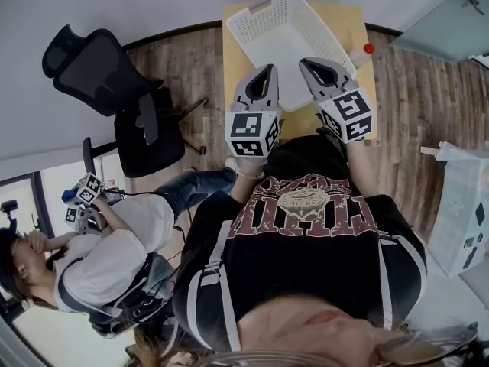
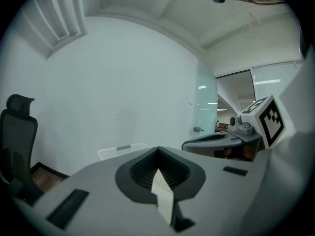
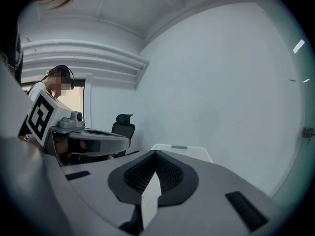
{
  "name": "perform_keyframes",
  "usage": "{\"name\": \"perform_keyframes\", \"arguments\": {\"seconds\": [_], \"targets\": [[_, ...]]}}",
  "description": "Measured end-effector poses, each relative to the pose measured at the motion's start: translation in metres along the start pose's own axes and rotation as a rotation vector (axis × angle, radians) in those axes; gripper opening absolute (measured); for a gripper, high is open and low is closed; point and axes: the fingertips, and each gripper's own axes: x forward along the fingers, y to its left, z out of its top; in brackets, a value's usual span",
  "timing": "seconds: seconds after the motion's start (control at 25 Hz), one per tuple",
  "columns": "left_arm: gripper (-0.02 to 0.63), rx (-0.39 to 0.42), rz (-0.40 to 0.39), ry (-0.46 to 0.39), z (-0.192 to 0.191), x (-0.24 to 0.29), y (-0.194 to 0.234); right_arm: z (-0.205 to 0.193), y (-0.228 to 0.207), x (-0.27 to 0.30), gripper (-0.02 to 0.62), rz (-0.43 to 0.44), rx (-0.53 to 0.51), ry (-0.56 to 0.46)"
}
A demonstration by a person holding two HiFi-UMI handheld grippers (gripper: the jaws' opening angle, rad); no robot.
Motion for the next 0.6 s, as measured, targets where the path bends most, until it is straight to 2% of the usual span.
{"name": "perform_keyframes", "arguments": {"seconds": [0.6], "targets": [[0.046, 0.001, -0.005, 0.009, -0.0024, 0.0048, -0.0024, -0.0018, -0.0030, 0.0001, 0.017, 0.005, -0.008, 0.008]]}}
